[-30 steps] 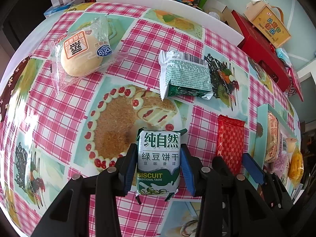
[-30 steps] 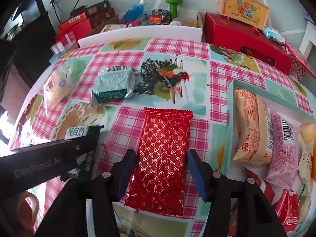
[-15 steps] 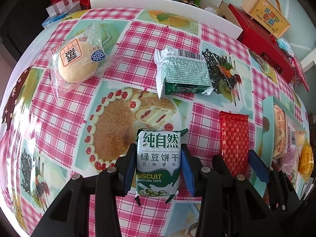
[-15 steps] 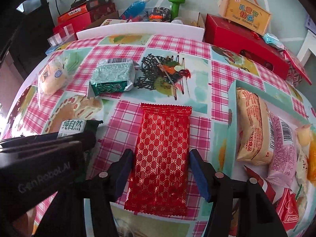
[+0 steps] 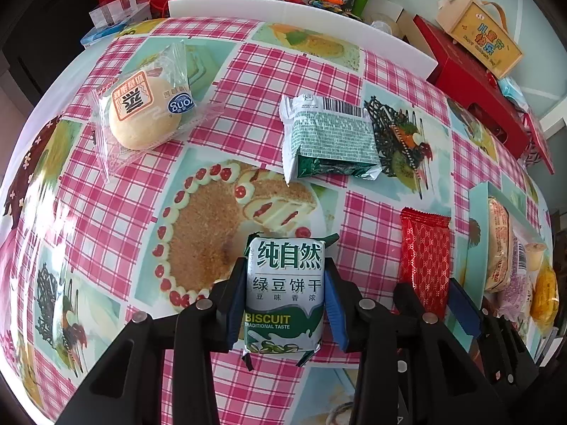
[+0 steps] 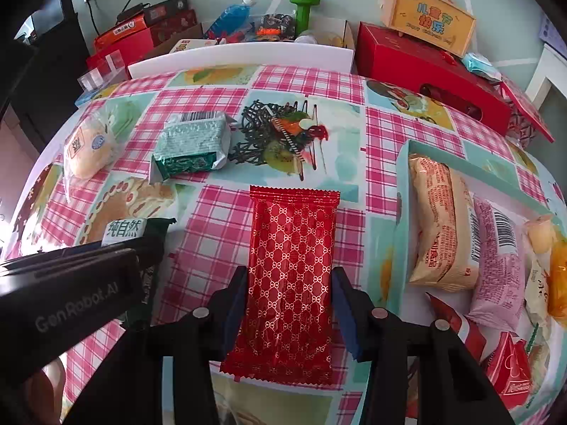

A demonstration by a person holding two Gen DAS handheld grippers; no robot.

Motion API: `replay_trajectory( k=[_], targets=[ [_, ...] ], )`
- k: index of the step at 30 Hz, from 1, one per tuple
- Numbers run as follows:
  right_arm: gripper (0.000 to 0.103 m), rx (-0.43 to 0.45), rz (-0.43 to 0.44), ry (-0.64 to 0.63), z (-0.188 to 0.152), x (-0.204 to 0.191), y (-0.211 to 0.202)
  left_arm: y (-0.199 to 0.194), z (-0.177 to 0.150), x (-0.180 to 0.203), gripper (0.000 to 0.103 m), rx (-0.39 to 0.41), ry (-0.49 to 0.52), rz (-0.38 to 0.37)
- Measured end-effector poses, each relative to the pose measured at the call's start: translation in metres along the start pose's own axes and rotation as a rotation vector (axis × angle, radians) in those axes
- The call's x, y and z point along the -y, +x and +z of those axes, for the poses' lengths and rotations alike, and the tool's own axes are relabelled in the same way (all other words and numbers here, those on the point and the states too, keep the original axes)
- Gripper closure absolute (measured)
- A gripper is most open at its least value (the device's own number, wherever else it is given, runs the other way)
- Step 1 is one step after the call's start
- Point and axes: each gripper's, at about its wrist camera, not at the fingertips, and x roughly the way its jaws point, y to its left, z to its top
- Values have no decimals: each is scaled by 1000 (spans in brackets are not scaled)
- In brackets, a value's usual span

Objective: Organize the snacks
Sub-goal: 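Grasp the red patterned packet with the right tool while the left tool holds the biscuit box, then carry the biscuit box and red packet into the white tray and open both tools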

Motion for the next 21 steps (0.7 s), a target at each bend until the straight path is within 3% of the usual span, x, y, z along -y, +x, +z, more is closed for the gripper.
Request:
replay_trajectory(
  k=[21],
  targets=[
    [55, 171, 29, 52, 5, 13, -69, -62, 3, 10, 61, 124, 21, -100]
  ],
)
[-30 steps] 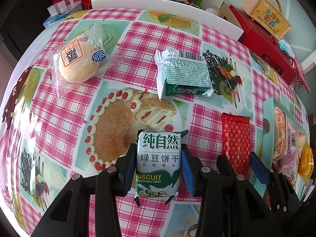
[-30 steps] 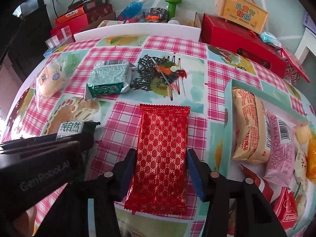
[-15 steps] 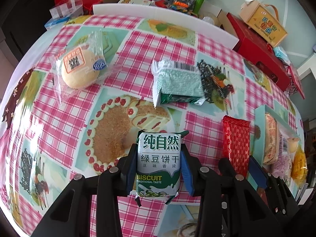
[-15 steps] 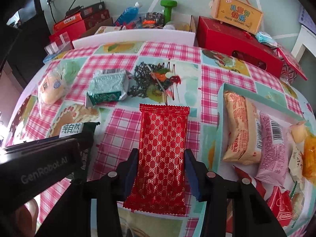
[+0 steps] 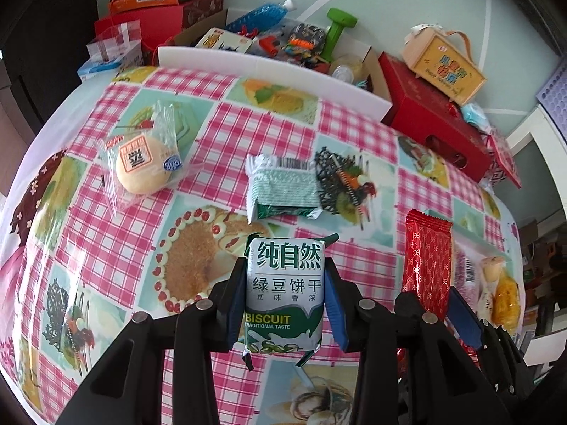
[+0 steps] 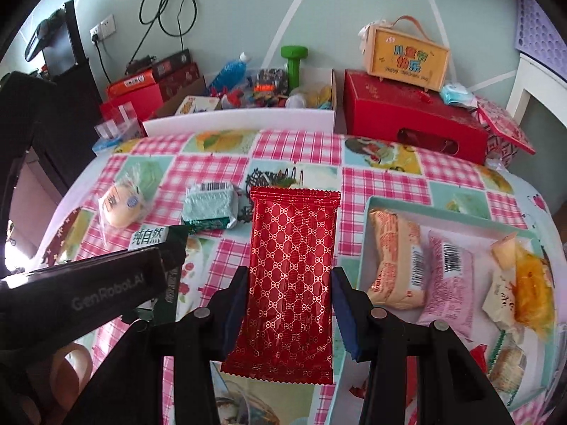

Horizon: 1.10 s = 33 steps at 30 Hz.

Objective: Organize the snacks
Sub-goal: 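Carry the biscuit box and red packet into the white tray and open both tools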

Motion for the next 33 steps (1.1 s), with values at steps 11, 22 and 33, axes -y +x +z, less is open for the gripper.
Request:
replay_trajectory(
  k=[11, 22, 33],
  targets=[
    [54, 37, -69, 75, 4, 36, -20, -17, -1, 43, 61, 26, 70, -114],
    [55, 61, -211, 294, -3, 136, -44, -15, -25, 110, 61, 23, 255, -176],
    [54, 66, -241, 427, -18, 191, -57, 6, -47, 167, 61, -8, 384, -215]
  ],
)
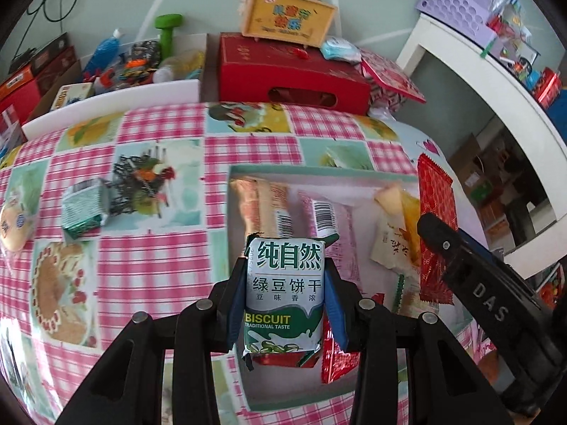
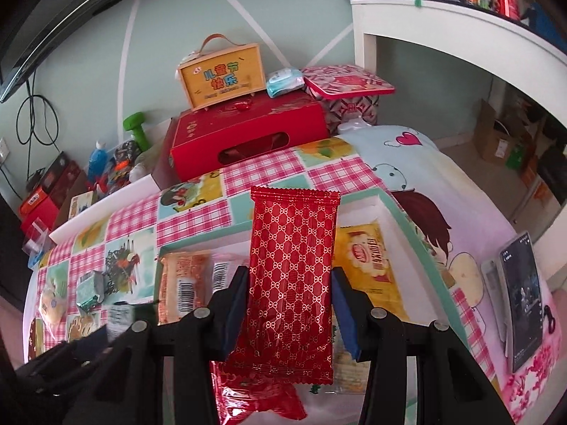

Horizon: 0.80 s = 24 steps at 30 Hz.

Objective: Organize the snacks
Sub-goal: 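Carry the biscuit box and red packet into the white tray and open both tools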

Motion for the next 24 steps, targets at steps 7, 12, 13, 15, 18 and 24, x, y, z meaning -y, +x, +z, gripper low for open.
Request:
replay_trajectory(
  k=[7, 12, 13, 15, 18, 24],
  targets=[
    [54, -28, 13, -6, -4, -3, 8, 13, 2, -1, 61, -11, 34, 21],
    [54, -44, 28, -18, -6, -7, 12, 17, 2, -1, 61, -1, 45, 29],
    [54, -44, 28, -20, -6, -8, 12, 18, 2, 0, 61, -3, 47, 29],
    [54, -46, 27, -22, -7, -8, 13, 21, 1, 0, 61, -10, 49, 32],
    [54, -52, 26, -22, -7, -8, 15, 23, 0, 1, 61, -16, 60, 35],
    [54, -73, 18, -28, -8, -8, 20, 26, -1, 2, 61, -21, 64, 41]
  ],
)
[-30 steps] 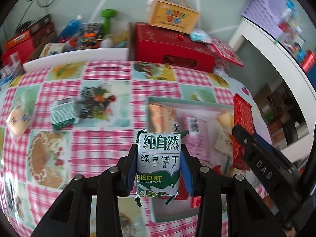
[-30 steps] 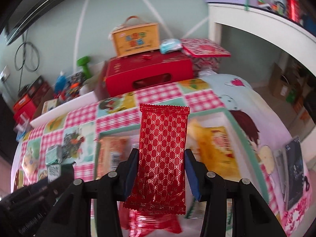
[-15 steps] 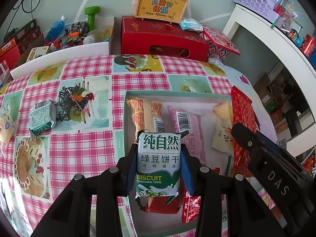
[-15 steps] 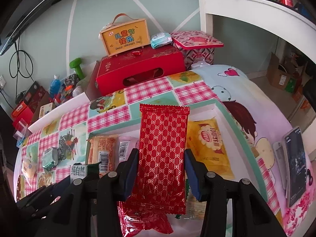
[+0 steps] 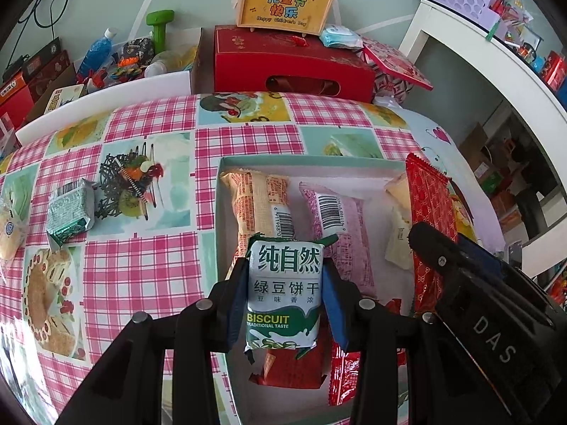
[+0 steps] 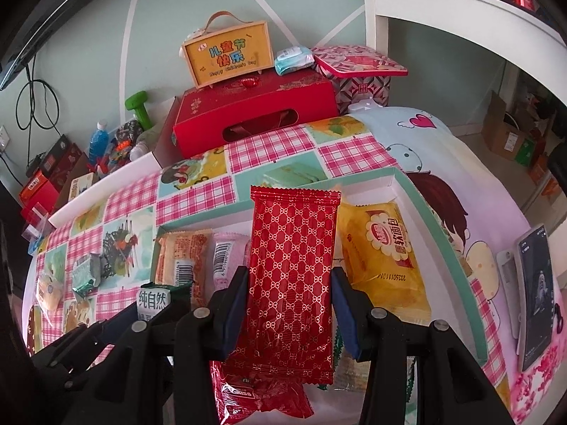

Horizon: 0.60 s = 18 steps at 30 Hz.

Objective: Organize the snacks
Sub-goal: 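Carry the biscuit box and red packet into the white tray and open both tools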

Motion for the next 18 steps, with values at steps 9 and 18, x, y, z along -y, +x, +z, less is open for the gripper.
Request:
replay_trajectory(
  k=[9, 18],
  targets=[
    [50, 1, 1, 4, 1, 0, -4, -6, 2, -6, 49, -2, -20, 5],
    [46, 31, 0, 4, 6, 0, -20, -23, 6, -12, 47, 20, -42, 0]
  ],
)
